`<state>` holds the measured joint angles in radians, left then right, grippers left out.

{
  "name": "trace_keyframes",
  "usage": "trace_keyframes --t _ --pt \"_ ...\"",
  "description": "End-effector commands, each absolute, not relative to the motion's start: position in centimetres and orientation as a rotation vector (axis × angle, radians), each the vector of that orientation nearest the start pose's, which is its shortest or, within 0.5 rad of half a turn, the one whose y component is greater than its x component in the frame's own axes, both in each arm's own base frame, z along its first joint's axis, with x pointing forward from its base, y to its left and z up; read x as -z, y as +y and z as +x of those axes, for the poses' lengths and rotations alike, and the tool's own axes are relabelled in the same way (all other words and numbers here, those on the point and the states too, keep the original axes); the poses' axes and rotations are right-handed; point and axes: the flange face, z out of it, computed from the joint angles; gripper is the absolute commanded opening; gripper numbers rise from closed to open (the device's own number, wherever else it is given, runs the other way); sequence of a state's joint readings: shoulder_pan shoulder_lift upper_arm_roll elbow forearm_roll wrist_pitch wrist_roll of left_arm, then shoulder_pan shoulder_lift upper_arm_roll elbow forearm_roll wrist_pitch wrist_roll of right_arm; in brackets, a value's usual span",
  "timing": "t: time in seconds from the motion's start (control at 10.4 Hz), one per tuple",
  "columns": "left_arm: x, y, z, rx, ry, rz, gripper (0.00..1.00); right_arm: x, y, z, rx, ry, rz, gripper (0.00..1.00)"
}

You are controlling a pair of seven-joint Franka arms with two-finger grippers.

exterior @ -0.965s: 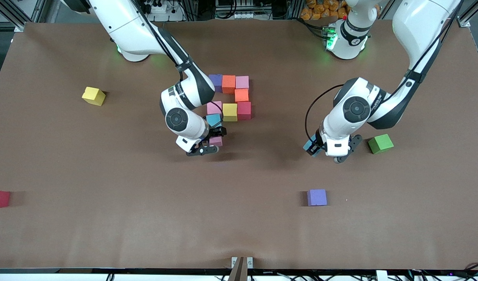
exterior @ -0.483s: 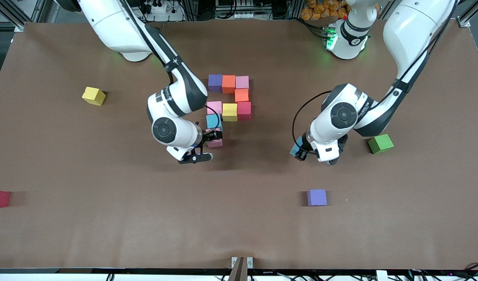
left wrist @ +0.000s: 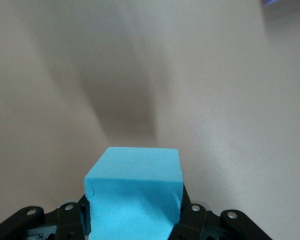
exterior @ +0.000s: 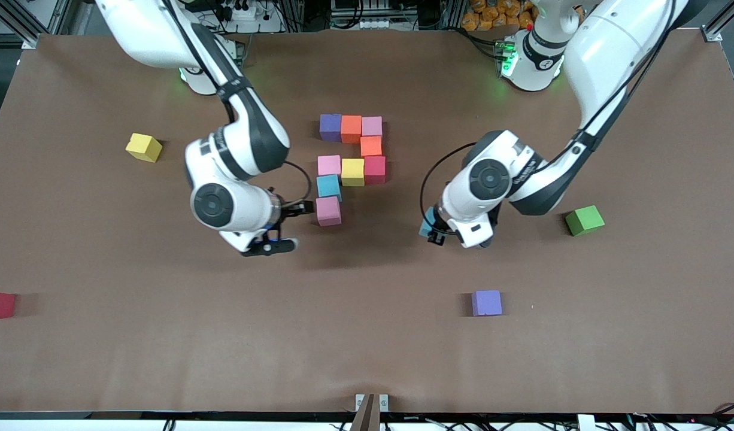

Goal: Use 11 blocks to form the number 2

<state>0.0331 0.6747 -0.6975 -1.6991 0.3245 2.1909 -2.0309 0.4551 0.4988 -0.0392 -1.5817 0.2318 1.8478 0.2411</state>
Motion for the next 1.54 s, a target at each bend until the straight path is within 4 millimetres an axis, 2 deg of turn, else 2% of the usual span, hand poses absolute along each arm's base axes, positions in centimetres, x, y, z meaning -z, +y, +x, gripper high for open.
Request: trace_keyframes --t 0.0,0.1,0.29,0.48,0.68,0.97,1.06,1.16,1.35,1.45 --pt "-25.4 -39.4 56.2 -0.199 -2.007 -2.385 0.00 -36.8 24.2 60.0 -0.365 -0.166 -3.109 1.00" --pt "-24.8 -41.1 56.0 -0.184 -2.058 -2.339 0.00 -37.9 21.8 60.4 -0.353 -0.168 -3.173 1.00" --pt "-24.3 -43.8 54.8 -0.186 -2.140 -2.261 0.00 -40.0 15.7 61.3 -0.391 -0.071 -3.171 1.00" --pt "-24.2 -45.4 54.5 -0.194 -2.177 -2.237 0.00 -42.4 9.4 61.8 -0.385 -0.135 -3.136 1.00" --pt "-23.2 -47.1 54.1 -0.201 -2.202 -2.210 0.00 -45.1 4.7 61.1 -0.397 -0.078 -3.124 1.00" --pt "-22.6 -49.3 53.2 -0.105 -2.244 -2.181 0.00 -53.3 -2.6 58.1 -0.266 0.090 -3.112 1.00" --pt "-22.7 -50.0 53.2 -0.109 -2.259 -2.178 0.00 -55.6 -4.3 56.8 -0.236 0.122 -3.110 1.00" --pt "-22.4 -50.6 53.2 -0.115 -2.261 -2.181 0.00 -57.2 -5.1 55.9 -0.217 0.146 -3.111 1.00" --pt "-21.9 -51.6 52.3 -0.121 -2.251 -2.189 0.00 -60.1 -5.3 53.9 -0.181 0.164 -3.114 1.00" --pt "-22.3 -52.3 51.9 -0.124 -2.252 -2.209 0.00 -60.9 -5.1 53.4 -0.179 0.171 -3.113 1.00"
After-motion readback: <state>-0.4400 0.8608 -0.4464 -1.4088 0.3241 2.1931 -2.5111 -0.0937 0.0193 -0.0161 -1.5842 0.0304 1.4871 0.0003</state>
